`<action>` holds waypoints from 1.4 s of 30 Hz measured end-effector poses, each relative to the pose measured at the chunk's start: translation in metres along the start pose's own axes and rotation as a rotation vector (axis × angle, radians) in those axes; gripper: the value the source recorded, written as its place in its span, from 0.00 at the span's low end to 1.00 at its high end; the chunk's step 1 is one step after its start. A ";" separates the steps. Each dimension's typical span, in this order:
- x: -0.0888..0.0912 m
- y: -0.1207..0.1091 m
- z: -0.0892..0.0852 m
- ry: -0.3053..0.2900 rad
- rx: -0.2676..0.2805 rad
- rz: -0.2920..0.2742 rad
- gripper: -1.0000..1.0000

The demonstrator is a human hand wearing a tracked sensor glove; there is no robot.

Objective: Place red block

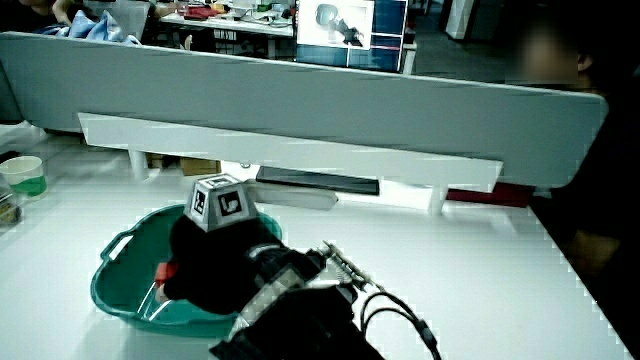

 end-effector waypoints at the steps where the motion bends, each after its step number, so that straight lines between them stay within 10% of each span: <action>1: 0.002 0.003 -0.001 0.012 -0.003 -0.009 0.50; 12: 0.019 0.040 -0.005 0.051 -0.025 -0.088 0.50; 42: 0.063 0.105 -0.084 0.104 -0.246 -0.247 0.50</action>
